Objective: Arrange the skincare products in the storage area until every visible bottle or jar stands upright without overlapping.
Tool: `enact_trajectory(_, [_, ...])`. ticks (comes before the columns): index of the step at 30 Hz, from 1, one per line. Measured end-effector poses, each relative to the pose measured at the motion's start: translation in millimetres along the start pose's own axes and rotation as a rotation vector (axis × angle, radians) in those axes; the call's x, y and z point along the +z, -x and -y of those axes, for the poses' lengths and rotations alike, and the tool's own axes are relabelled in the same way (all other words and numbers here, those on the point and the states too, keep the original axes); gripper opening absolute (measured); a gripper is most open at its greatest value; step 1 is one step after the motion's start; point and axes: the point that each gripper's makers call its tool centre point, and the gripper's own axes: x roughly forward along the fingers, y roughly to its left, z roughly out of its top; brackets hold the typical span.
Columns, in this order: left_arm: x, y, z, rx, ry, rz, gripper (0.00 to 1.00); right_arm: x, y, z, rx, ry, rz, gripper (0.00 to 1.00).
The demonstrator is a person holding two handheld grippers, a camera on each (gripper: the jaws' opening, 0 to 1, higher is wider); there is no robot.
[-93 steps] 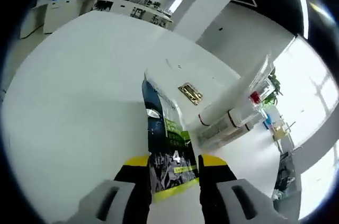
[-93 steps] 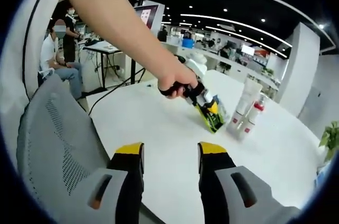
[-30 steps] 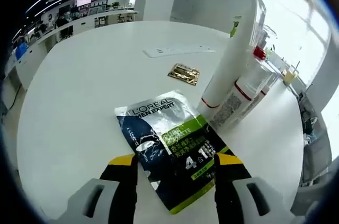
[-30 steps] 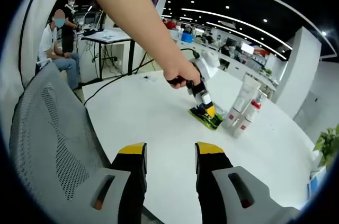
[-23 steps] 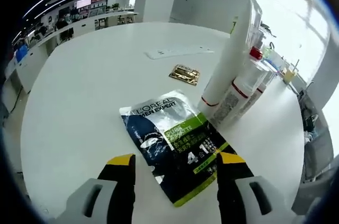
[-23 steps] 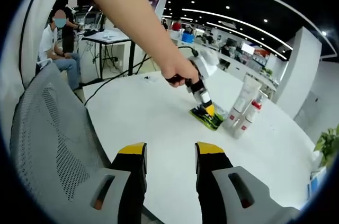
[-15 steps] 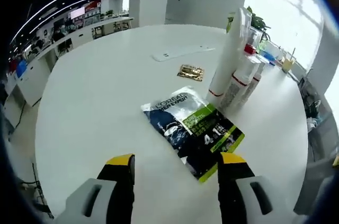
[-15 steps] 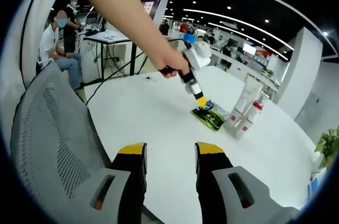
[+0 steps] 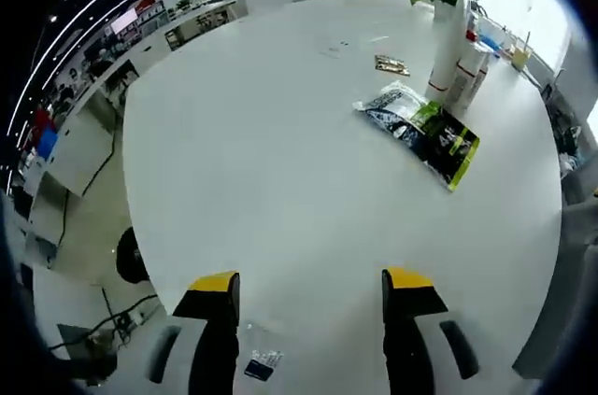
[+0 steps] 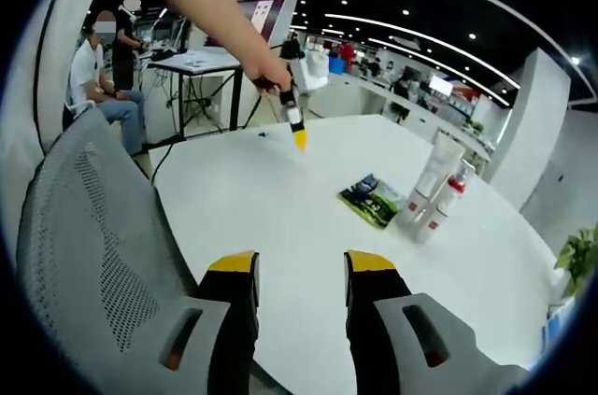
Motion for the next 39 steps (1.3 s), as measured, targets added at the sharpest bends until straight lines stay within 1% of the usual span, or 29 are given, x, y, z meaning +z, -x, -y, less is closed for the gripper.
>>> enact_trajectory(1, [-8.0, 0, -6.1, 0.007, -0.019, -0.039, 0.62, -0.4, 0, 0, 0.000, -0.001, -0.002, 0.33])
enact_trajectory(2, [-12.3, 1, -10.2, 0.014, -0.025, -0.060, 0.63, -0.6, 0, 0, 0.000, 0.000, -0.003, 0.33])
enact_trajectory(3, [-17.5, 1, -17.2, 0.035, -0.030, -0.082, 0.63, -1.1, 0, 0, 0.001, -0.001, -0.006, 0.33])
enact_trajectory(6, [-22.3, 1, -21.1, 0.029, -0.047, -0.088, 0.64, -1.9, -1, 1, 0.001, -0.005, -0.010, 0.33])
enact_trajectory(9, [-29.2, 2, -17.3, -0.014, -0.102, -0.105, 0.67, -2.0, -1, 0, 0.006, -0.007, -0.011, 0.33])
enact_trajectory(10, [-30.7, 2, -16.8, -0.026, -0.139, -0.105, 0.67, -2.3, -1, 0, 0.008, -0.005, -0.013, 0.33])
enact_trajectory(11, [-36.2, 3, -20.0, -0.018, -0.192, -0.128, 0.66, -2.6, -2, -1, 0.010, -0.003, -0.015, 0.33])
enact_trajectory(13, [-46.3, 5, -23.4, -0.018, -0.236, -0.177, 0.66, -2.6, -2, -1, 0.011, -0.002, -0.015, 0.33])
enact_trajectory(14, [-51.5, 6, -27.7, -0.008, -0.268, -0.201, 0.67, -2.9, -2, -1, 0.011, -0.003, -0.016, 0.33])
enact_trajectory(15, [-54.8, 6, -30.3, -0.006, -0.282, -0.215, 0.66, -3.4, -2, -1, 0.010, -0.004, -0.019, 0.33])
enact_trajectory(18, [-63.3, 7, -33.8, -0.014, -0.279, -0.239, 0.66, -3.6, -2, 0, 0.008, -0.006, -0.019, 0.33])
enact_trajectory(20, [-72.1, 8, -38.8, -0.013, -0.308, -0.280, 0.64, -4.0, -1, 1, 0.000, -0.008, -0.021, 0.33])
enact_trajectory(23, [-75.0, 9, -40.5, -0.011, -0.320, -0.296, 0.62, -3.6, -1, 4, -0.007, -0.020, -0.017, 0.33])
enact_trajectory(24, [-74.2, 7, -35.9, -0.035, -0.302, -0.286, 0.61, -3.8, -1, 4, -0.007, -0.020, -0.018, 0.33])
enact_trajectory(26, [-74.2, 5, -33.6, -0.049, -0.292, -0.289, 0.59, -4.2, -1, 2, 0.000, -0.015, -0.020, 0.33])
enact_trajectory(29, [-75.4, 3, -34.0, -0.041, -0.333, -0.312, 0.56, -5.3, -2, -1, 0.009, -0.006, -0.029, 0.34])
enact_trajectory(33, [-74.3, 0, -33.1, -0.046, -0.349, -0.312, 0.54, -5.7, -2, 1, 0.007, -0.013, -0.030, 0.34])
enact_trajectory(36, [-77.6, -3, -31.3, -0.055, -0.381, -0.333, 0.54, -6.0, -3, 1, 0.007, -0.014, -0.031, 0.34])
enact_trajectory(39, [-77.3, -3, -35.0, -0.057, -0.360, -0.339, 0.54, -6.9, -3, -1, 0.010, -0.010, -0.036, 0.34])
